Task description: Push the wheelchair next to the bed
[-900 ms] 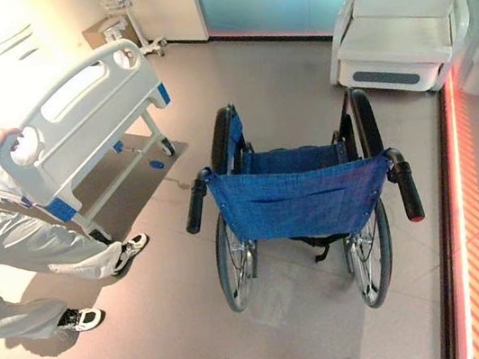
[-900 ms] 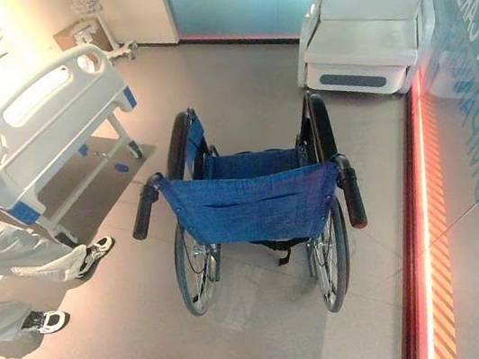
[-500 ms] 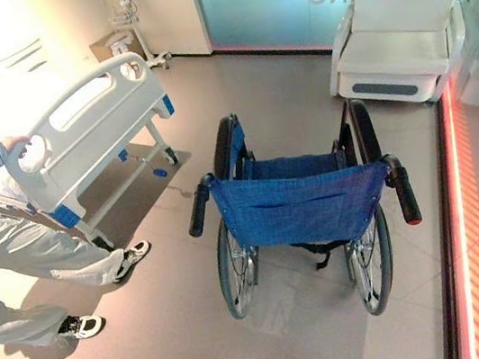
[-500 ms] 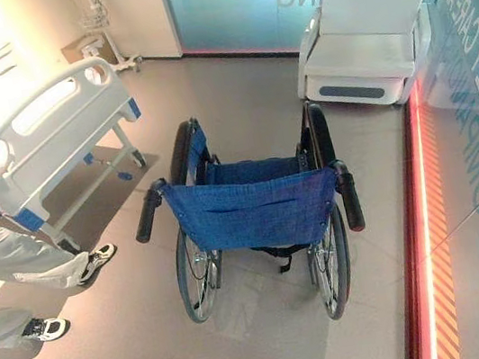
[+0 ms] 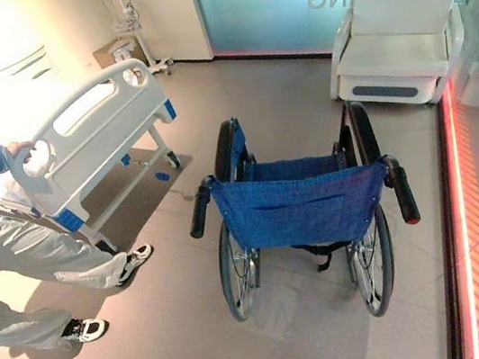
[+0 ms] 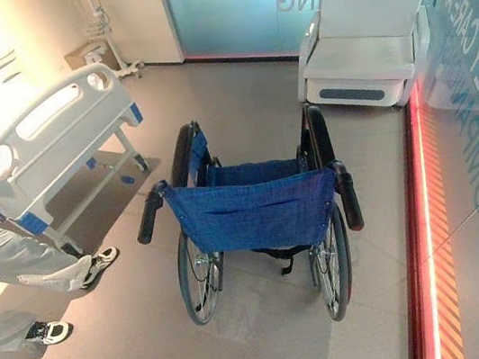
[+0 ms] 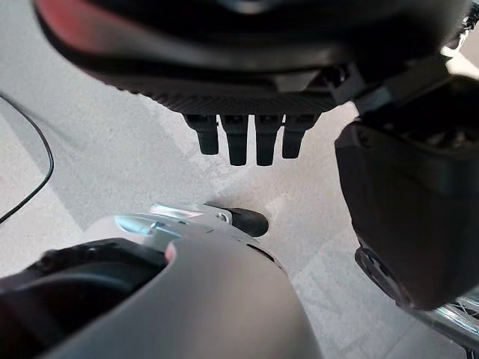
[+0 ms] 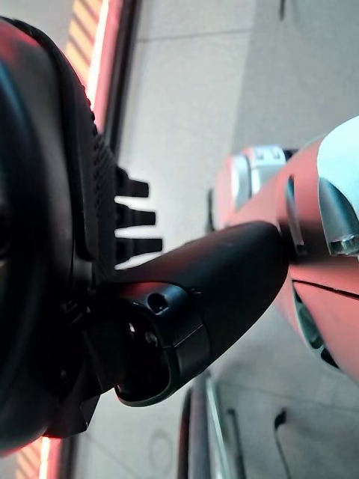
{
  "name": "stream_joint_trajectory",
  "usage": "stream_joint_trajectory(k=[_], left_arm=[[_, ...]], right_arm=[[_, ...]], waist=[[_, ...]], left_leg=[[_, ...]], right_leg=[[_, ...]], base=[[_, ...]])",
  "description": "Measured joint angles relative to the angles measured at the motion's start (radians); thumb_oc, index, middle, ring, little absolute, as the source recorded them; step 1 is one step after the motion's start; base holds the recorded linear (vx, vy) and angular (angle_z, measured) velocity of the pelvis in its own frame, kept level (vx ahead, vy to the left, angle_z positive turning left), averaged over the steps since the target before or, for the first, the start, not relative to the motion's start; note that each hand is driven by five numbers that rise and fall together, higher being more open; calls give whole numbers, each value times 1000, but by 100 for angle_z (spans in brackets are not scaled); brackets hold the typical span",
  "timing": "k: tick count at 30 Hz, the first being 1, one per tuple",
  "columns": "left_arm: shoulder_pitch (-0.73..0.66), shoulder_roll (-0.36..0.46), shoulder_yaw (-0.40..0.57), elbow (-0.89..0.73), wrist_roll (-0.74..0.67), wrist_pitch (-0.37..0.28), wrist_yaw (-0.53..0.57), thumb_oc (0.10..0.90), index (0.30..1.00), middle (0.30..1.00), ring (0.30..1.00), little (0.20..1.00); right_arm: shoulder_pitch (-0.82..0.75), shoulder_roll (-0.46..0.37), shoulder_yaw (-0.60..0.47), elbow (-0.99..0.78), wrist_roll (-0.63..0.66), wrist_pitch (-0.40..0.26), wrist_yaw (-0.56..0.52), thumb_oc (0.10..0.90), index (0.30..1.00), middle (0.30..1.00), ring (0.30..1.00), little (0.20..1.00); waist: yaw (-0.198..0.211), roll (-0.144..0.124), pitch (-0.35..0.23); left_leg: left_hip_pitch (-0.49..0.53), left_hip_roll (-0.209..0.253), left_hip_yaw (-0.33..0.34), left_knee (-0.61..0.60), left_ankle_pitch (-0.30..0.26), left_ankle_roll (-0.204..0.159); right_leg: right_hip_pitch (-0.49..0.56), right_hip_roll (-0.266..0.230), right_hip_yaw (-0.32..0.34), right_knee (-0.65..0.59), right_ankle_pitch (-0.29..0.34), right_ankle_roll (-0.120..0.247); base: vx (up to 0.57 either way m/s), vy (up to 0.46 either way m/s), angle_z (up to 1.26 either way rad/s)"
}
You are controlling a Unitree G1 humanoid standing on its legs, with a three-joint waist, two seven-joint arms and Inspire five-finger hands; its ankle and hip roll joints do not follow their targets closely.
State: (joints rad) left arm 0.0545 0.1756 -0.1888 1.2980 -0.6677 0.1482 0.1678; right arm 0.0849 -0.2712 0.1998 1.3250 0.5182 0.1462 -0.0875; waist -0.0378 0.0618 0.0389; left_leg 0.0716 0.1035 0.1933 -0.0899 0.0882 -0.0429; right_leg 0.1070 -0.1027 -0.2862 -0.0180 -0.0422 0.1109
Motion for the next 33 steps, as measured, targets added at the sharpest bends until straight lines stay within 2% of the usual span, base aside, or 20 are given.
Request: stream_joint_trajectory(k=[4,7,9,11,13,16,19,25,33], left_arm=[[-2,0,11,-4,-23,-3,15,800,900,900,900,900],[0,9,55,-42,-57,-9,37,800,900,900,900,900],[0,20,64,-60,-72,-17,44,800,900,900,900,900],[8,46,120,-112,-100,-30,62,800,900,900,900,900],[12,65,169,-150,-130,-28,77,800,900,900,900,900],[17,92,206,-192,-154,-31,94,800,900,900,900,900],[28,139,260,-303,-173,-25,115,800,900,900,900,900],[28,179,331,-460,-209,-24,149,800,900,900,900,900],[37,186,374,-664,-212,-22,156,800,900,900,900,900]], right_arm=[[1,4,-37,-21,12,-1,-29,800,900,900,900,900],[30,-12,-113,-120,140,-6,-68,800,900,900,900,900],[36,-26,-124,-155,168,-23,-79,800,900,900,900,900],[43,-41,-173,-220,200,-55,-110,800,900,900,900,900],[52,-48,-226,-282,201,-74,-134,800,900,900,900,900],[62,-70,-239,-359,205,-110,-170,800,900,900,900,900],[79,-104,-297,-512,205,-124,-220,800,900,900,900,900],[85,-138,-326,-762,205,-136,-324,800,900,900,900,900],[81,-150,-429,-1017,199,-143,-371,800,900,900,900,900]], waist=[[-1,-1,0],[-2,-2,1],[-3,-4,2],[-2,-10,7],[-3,-13,10],[-3,-19,17],[-3,-26,40],[-4,-48,71],[-4,-39,76]], left_leg=[[0,0,1,0,0,0],[-5,2,2,0,0,0],[-5,2,2,0,0,0],[-7,1,2,-1,0,0],[-9,1,2,-1,0,0],[-8,-2,2,-1,0,0],[-8,-4,2,0,0,0],[-5,-14,2,-1,0,1],[0,-20,3,-2,-2,4]], right_leg=[[-1,0,1,1,0,0],[-8,0,4,2,0,1],[-8,-1,4,1,0,1],[-9,1,4,-1,0,2],[-10,1,4,-2,0,1],[-9,0,4,-7,3,4],[-4,2,3,-25,16,5],[10,1,2,-50,29,8],[24,-3,2,-70,41,13]], base=[[0,0,0],[0,0,0],[0,0,0],[0,0,0],[0,0,0],[0,0,0],[0,0,0],[0,0,0],[0,0,0]])
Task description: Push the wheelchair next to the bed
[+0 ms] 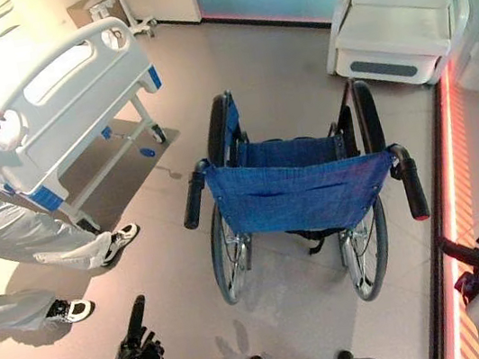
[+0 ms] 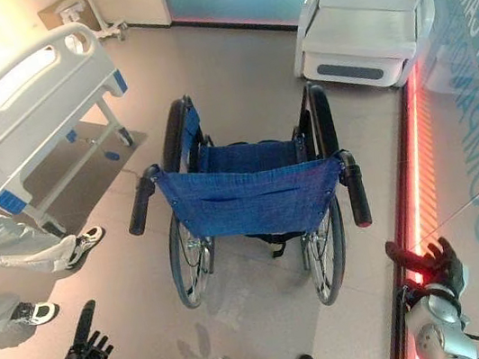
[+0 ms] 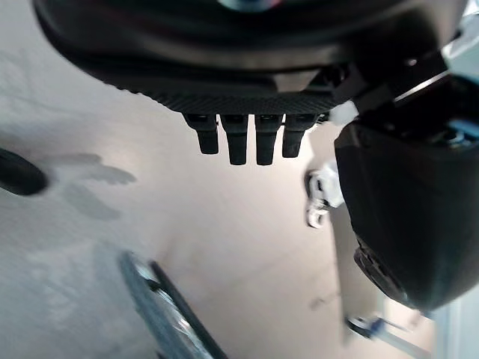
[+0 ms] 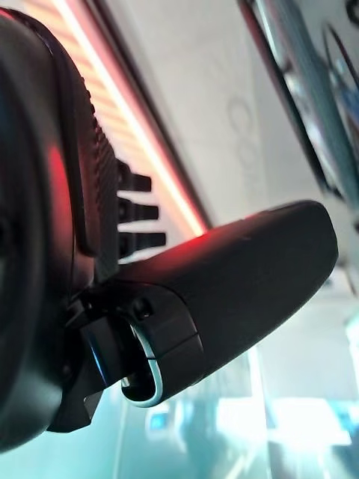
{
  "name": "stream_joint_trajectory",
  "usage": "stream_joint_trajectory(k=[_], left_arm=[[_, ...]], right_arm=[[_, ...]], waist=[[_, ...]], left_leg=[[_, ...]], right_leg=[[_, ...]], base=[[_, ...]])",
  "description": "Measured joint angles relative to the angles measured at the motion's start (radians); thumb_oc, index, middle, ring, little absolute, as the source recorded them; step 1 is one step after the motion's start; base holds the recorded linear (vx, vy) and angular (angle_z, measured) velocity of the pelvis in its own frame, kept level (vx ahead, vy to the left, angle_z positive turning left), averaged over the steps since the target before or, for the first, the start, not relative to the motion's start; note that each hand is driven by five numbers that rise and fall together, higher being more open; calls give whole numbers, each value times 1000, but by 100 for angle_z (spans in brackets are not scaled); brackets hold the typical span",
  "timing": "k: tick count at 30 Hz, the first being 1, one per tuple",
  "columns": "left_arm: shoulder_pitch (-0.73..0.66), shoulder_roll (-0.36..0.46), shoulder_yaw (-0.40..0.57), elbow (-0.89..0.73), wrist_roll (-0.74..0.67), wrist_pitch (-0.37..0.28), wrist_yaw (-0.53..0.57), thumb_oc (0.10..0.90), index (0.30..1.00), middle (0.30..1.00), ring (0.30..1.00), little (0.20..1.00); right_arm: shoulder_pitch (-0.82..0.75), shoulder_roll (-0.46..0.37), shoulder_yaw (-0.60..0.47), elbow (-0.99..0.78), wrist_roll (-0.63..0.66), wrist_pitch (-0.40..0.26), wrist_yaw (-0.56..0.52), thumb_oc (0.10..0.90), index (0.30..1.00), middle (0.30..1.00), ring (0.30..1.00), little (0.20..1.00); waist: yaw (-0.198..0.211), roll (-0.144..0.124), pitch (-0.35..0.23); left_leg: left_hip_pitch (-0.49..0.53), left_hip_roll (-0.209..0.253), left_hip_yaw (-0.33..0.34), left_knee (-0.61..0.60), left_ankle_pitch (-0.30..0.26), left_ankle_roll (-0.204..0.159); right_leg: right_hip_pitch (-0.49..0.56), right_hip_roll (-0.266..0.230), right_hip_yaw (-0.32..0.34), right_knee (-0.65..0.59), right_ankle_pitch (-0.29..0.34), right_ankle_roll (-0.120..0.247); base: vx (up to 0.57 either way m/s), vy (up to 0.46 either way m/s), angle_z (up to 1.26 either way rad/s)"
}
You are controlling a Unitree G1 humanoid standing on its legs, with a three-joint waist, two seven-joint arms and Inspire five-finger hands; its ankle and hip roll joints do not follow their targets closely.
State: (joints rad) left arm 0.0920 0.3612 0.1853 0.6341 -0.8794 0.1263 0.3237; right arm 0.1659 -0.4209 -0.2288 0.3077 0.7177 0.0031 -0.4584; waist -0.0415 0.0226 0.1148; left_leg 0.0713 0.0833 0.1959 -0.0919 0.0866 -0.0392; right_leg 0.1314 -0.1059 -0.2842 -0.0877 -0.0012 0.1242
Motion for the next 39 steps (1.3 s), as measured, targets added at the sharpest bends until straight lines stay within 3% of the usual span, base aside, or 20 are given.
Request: stream_joint_trajectory(k=[5,10,13,20,25,30,33,39], left_arm=[[42,9,35,-202,1,16,29,800,900,900,900,900],[36,131,77,-441,0,45,59,800,900,900,900,900],[4,193,98,-542,-2,56,71,800,900,900,900,900],[-87,274,94,-647,-40,129,48,800,900,900,900,900],[-96,313,94,-660,-80,149,0,800,900,900,900,900],[-100,379,95,-683,-140,155,-27,800,900,900,900,900],[-100,387,95,-794,-164,192,-55,800,900,900,900,900],[-104,430,46,-970,-237,312,-115,800,900,900,900,900]], right_arm=[[4,-7,-3,-200,-3,8,0,800,900,900,900,900],[-30,-119,-21,-374,-5,6,-27,800,900,900,900,900],[-87,-134,-62,-417,-7,-15,-79,800,900,900,900,900],[-142,-200,-63,-497,-5,-15,-117,800,900,900,900,900],[-143,-203,-60,-562,-1,-11,-107,800,900,900,900,900],[-171,-241,-58,-582,3,-12,-107,800,900,900,900,900],[-183,-241,-48,-649,41,-8,-98,800,900,900,900,900],[-188,-287,-9,-717,48,69,-43,800,900,900,900,900]], waist=[[-8,11,6],[-1,14,6],[4,16,6],[1,26,9],[1,43,18],[2,42,18],[6,41,19],[4,38,21]], left_leg=[[0,1,1,-6,0,0],[-1,0,1,-5,0,0],[-2,0,1,1,0,0],[-4,-1,4,1,0,0],[-8,0,5,1,0,0],[-7,0,8,1,0,0],[-9,0,9,1,0,0],[-16,0,20,1,0,0]], right_leg=[[0,0,2,0,0,0],[-2,-1,2,0,0,1],[-3,-1,2,0,1,1],[-7,-1,5,0,2,1],[-16,-1,15,0,7,-1],[-18,-1,19,0,8,0],[-20,-1,20,0,9,0],[-32,-1,29,0,11,1]], base=[[0,0,0],[0,0,0],[0,0,0],[1,2,-1],[11,14,-7],[0,0,0],[0,0,0],[-11,-8,-4]])
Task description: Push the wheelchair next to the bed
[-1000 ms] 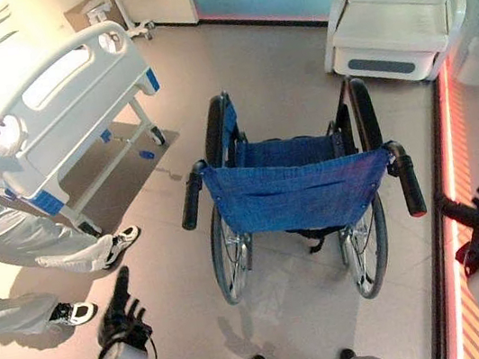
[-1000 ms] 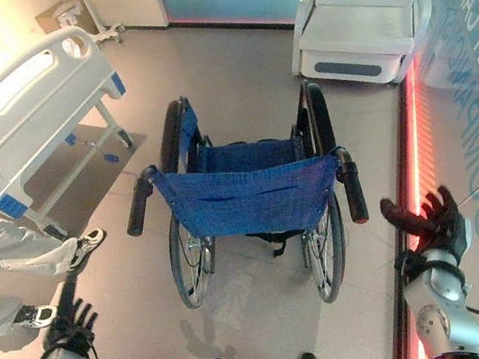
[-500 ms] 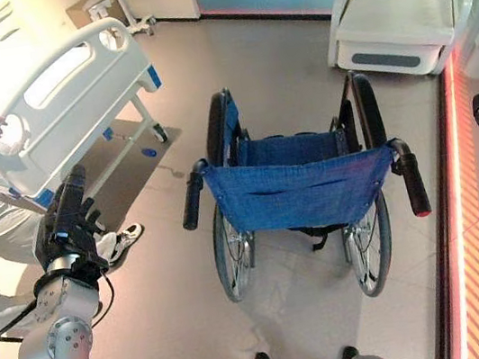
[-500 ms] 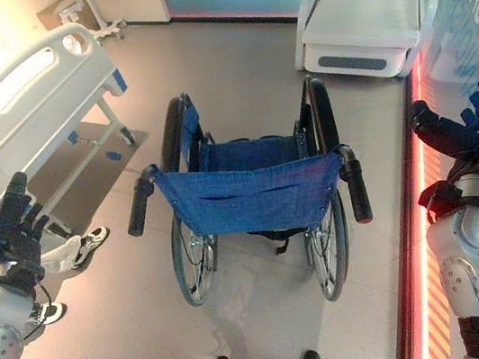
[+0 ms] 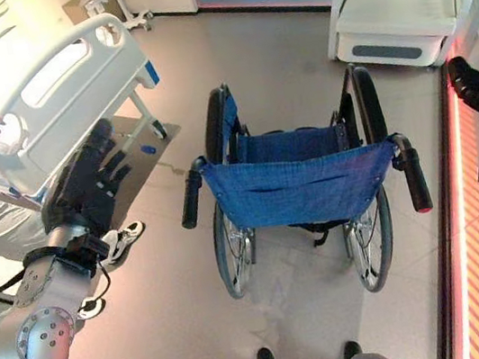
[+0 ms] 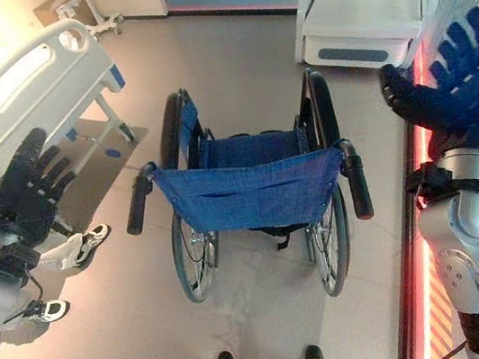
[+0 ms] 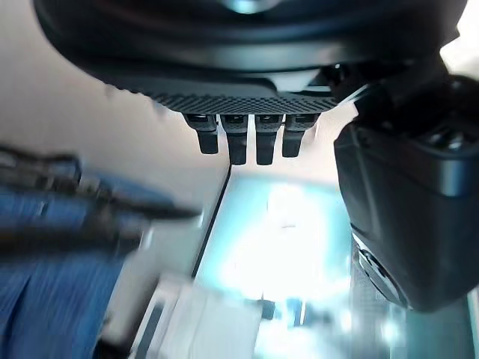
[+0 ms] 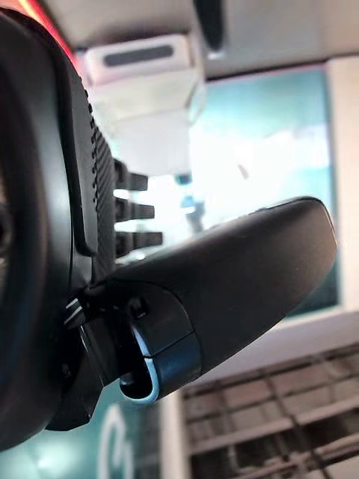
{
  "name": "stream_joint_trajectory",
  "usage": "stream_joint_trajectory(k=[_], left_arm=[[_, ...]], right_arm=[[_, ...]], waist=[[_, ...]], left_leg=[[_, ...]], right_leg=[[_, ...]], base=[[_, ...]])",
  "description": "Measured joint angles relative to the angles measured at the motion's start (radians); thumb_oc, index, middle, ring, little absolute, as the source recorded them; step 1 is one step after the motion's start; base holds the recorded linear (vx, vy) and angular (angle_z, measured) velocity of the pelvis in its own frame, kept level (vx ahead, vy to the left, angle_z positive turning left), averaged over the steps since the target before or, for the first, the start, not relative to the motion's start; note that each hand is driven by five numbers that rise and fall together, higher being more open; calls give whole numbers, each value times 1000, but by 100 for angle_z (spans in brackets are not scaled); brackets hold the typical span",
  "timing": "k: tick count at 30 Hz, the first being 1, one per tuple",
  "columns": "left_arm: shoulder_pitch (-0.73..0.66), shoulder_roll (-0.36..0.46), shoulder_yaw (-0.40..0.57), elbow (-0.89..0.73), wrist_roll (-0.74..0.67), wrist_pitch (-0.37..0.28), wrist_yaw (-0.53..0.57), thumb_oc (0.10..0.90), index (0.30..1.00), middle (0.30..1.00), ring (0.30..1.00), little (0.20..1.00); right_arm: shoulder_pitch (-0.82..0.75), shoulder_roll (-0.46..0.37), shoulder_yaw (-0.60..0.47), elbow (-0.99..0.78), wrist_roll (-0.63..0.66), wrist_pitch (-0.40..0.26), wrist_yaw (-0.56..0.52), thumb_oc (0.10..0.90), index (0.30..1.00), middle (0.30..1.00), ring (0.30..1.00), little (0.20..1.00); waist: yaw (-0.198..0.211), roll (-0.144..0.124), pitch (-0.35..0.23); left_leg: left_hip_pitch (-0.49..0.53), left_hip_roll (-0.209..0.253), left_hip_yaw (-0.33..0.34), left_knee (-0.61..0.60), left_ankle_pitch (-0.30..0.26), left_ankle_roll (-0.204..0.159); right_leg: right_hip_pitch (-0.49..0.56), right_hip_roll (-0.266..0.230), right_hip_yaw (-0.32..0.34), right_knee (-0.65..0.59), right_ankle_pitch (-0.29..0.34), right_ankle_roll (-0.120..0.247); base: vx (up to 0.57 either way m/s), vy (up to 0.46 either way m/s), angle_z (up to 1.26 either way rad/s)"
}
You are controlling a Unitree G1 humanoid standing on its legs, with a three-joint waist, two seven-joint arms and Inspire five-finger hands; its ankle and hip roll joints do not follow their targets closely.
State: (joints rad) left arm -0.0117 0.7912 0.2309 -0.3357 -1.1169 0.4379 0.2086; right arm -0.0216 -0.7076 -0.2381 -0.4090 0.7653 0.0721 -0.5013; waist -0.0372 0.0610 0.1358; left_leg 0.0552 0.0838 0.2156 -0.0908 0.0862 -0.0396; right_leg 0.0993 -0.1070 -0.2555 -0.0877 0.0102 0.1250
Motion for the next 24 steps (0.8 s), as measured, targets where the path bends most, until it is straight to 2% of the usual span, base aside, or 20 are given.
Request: stream_joint_trajectory(k=[4,8,11,17,24], left_arm=[[2,16,-31,-5,0,39,-9,800,900,900,900,900],[2,68,-30,-5,-17,39,16,800,900,900,900,900],[2,100,-30,-5,-28,39,22,800,900,900,900,900],[2,160,-31,-7,-38,84,10,800,900,900,900,900],[1,225,-36,-7,-75,96,-20,800,900,900,900,900]], right_arm=[[0,-35,0,0,41,58,4,800,900,900,900,900],[22,-59,2,0,153,161,13,800,900,900,900,900],[33,-87,7,0,156,216,13,800,900,900,900,900],[33,-168,9,0,168,276,11,800,900,900,900,900],[32,-215,37,-1,309,321,11,800,900,900,900,900]], waist=[[-9,-2,17],[-14,-10,29],[-6,-12,30],[-2,-17,33],[-2,-33,43]], left_leg=[[-1,1,8,0,0,0],[-3,1,10,0,0,0],[-9,1,11,0,0,0],[-12,1,13,0,0,0],[-12,0,16,0,0,0]], right_leg=[[-6,1,8,0,4,-1],[-8,1,10,0,5,-1],[-15,0,11,0,6,0],[-19,0,13,0,8,0],[-21,0,16,0,9,1]], base=[[-15,-11,-6],[-4,-3,-1],[-12,-3,0],[0,0,0],[0,0,0]])
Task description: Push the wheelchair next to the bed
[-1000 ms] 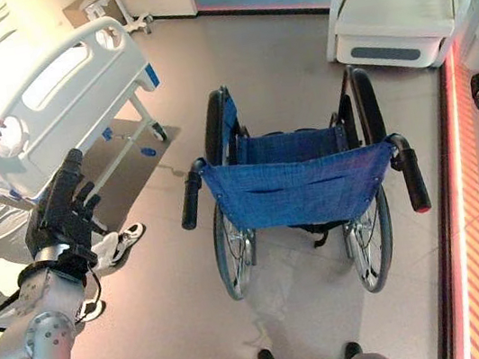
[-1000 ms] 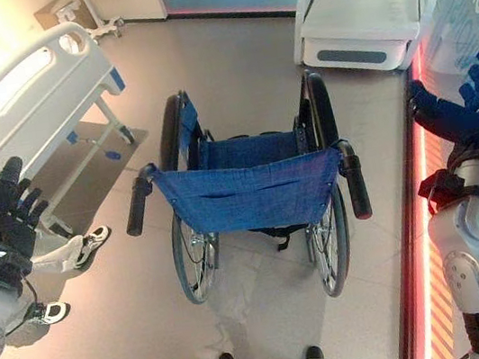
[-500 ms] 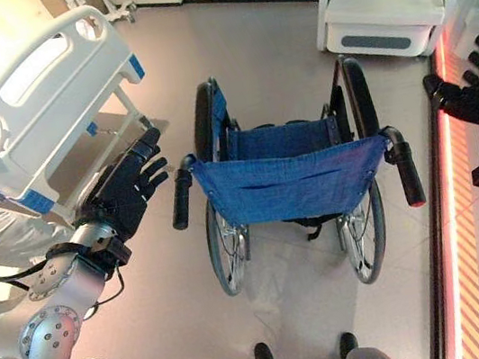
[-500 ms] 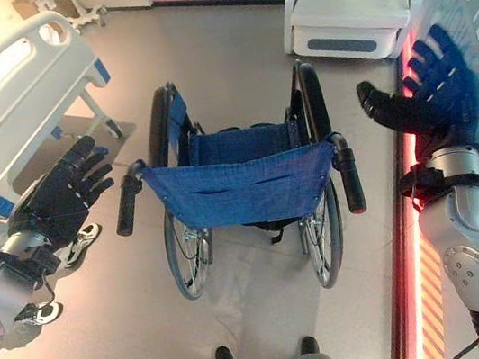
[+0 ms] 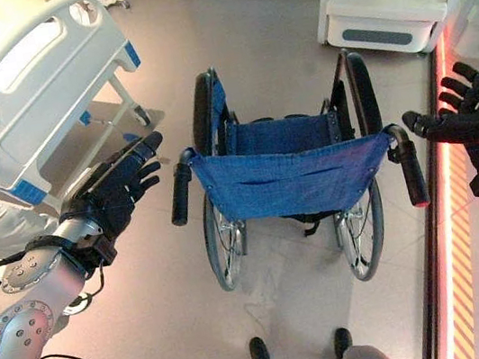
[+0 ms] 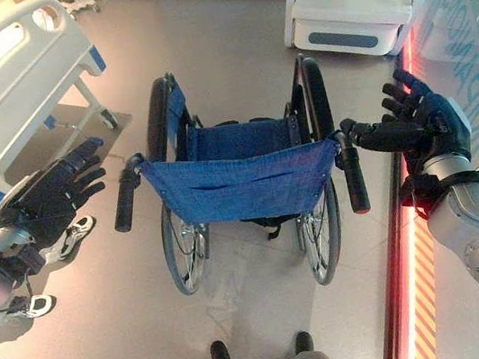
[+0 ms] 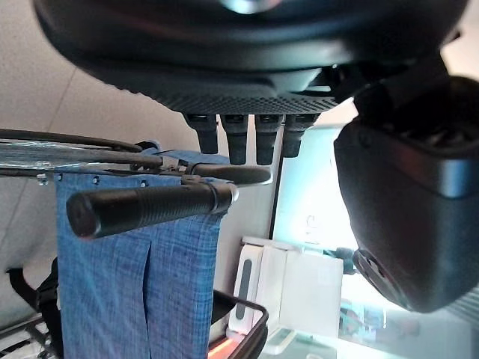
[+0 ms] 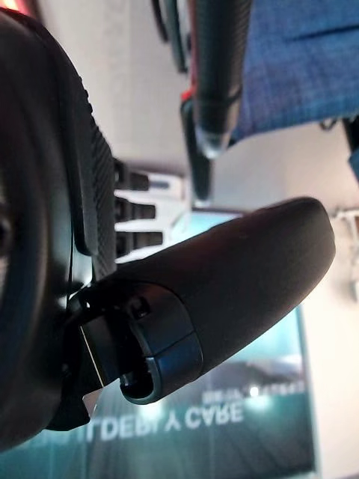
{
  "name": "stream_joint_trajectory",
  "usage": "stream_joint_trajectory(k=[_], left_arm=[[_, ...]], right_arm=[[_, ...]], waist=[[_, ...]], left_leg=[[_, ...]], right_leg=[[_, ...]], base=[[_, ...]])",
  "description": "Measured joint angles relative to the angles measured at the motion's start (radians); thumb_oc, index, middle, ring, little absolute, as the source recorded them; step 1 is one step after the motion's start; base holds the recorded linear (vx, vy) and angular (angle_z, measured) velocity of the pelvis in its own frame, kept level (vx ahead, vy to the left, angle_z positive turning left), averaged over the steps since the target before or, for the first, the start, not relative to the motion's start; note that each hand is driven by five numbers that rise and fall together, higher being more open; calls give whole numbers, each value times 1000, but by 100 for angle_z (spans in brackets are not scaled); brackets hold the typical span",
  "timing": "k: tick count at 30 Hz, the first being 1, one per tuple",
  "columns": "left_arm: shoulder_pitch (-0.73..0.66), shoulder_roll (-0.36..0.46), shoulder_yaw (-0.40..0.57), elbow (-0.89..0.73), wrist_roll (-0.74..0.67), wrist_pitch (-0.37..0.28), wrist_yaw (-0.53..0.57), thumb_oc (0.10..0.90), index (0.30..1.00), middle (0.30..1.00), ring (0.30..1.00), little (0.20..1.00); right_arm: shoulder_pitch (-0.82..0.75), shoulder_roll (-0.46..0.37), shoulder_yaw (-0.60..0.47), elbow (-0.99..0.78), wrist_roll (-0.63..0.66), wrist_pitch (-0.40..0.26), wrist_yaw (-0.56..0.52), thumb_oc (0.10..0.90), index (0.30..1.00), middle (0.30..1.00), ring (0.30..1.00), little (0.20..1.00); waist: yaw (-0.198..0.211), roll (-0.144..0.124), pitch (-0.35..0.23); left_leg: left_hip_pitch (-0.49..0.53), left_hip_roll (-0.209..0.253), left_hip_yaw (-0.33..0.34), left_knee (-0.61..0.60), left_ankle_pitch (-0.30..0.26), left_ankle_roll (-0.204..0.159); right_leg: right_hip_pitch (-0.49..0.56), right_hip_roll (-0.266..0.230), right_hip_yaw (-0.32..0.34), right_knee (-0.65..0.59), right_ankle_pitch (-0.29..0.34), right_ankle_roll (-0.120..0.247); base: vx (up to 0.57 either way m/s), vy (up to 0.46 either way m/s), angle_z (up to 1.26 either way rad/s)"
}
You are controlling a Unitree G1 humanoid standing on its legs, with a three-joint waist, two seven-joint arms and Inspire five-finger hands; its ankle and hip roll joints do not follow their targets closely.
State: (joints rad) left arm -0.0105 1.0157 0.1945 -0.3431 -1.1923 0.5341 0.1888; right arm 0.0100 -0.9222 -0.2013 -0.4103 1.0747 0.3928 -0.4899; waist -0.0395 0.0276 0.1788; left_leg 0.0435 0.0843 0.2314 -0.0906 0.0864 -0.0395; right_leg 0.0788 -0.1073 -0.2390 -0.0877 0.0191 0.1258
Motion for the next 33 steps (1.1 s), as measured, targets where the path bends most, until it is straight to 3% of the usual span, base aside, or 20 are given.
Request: stream_joint_trajectory(k=[5,14,27,33], left_arm=[[-4,22,-45,-11,-38,-2,5,800,900,900,900,900],[-4,28,-46,-21,-104,-26,28,800,900,900,900,900],[5,88,-46,-72,-115,-28,38,800,900,900,900,900],[22,148,-46,-135,-13,-19,-111,800,900,900,900,900]], right_arm=[[-1,-5,80,-19,71,-1,0,800,900,900,900,900],[-1,-8,81,-22,151,-26,-35,800,900,900,900,900],[12,-22,77,-28,151,-28,-43,800,900,900,900,900],[28,-68,76,-49,156,-28,-43,800,900,900,900,900]], waist=[[0,0,0],[2,1,1],[3,2,1],[2,5,2]], left_leg=[[0,0,0,0,0,0],[0,0,0,0,0,0],[0,-1,1,0,0,0],[0,-1,1,0,0,0]], right_leg=[[0,0,0,0,0,0],[0,0,0,0,0,0],[-1,-1,0,0,0,0],[-1,-2,0,0,1,1]], base=[[0,0,0],[0,0,0],[0,0,0],[0,0,0]])
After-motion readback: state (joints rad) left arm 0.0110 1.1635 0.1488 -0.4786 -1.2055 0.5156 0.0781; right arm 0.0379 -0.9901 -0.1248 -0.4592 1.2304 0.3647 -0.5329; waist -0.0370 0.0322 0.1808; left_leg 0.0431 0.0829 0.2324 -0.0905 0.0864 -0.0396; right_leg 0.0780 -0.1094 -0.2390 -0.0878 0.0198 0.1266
